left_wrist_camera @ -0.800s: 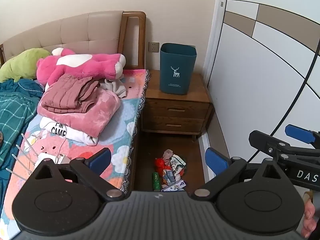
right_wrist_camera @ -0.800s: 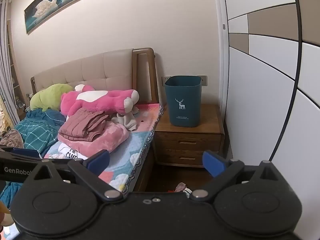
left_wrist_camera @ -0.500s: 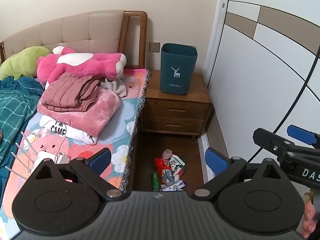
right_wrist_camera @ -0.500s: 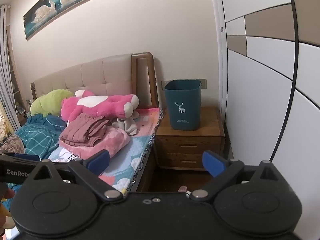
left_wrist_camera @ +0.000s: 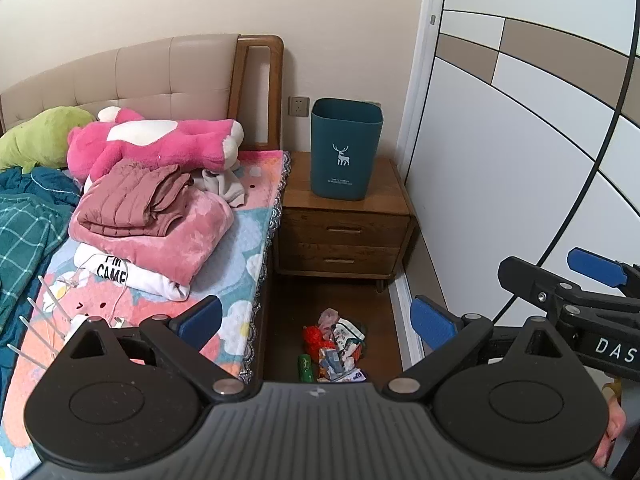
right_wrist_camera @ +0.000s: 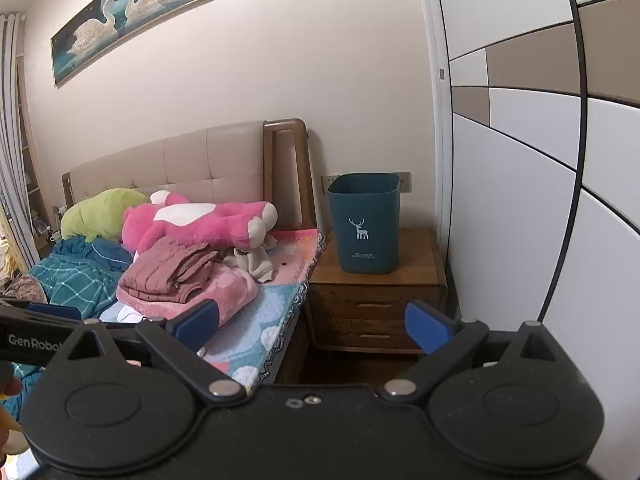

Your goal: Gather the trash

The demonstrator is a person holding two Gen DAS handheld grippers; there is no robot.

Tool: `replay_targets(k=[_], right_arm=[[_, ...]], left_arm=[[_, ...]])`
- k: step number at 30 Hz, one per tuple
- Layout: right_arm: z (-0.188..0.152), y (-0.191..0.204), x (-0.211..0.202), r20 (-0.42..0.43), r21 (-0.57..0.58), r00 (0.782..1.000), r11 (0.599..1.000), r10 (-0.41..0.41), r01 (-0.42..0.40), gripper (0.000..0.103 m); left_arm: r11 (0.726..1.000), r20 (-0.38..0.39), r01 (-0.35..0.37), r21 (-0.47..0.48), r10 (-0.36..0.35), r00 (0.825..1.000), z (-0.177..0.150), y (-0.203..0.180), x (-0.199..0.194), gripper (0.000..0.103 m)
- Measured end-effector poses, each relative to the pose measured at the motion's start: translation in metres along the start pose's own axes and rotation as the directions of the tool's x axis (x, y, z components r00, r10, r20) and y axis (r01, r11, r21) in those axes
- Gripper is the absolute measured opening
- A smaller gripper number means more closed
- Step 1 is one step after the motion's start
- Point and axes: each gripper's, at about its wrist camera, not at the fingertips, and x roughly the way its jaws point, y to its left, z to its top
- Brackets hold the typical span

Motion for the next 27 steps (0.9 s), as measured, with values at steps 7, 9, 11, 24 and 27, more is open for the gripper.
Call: replay_targets(k=[7, 9, 11, 24, 27], right_arm=[[-0.003, 0.001, -0.004, -0.019, 0.012, 1.000, 1.000, 0.005, -0.005, 0.100], [-0.003, 0.001, -0.003, -0.024, 0.005, 1.000, 1.000, 0.000, 0.000, 0.100], [-0.004, 0.003, -0.004, -0.032, 0.008, 0.999, 1.000, 0.001, 0.000, 0.100], [-0.006, 0.000, -0.004, -0.060, 0.003, 0.998, 1.000, 0.022, -0.022, 0.100], [-0.006, 0.001, -0.005, -0.057, 0.002, 0.998, 1.000, 0.022, -0.022, 0.100]], left_arm=[[1.000, -0.008, 0.000, -0.005, 0.000, 1.000, -0.008, 0.003, -0.005, 0.101], [1.000, -0.006, 0.000, -0.005, 0.000, 1.000, -0.009, 0.004, -0.006, 0.101], [1.000, -0.006, 0.002, -0.006, -0.002, 1.000, -0.010, 0.004, -0.007, 0.101], [1.000, -0.009, -0.003, 0.007, 0.003, 1.000, -0.014, 0.000, -0.011, 0.101], [1.000, -0.005, 0.000, 0.012, 0.001, 1.000, -0.014, 0.000, -0.012, 0.101]])
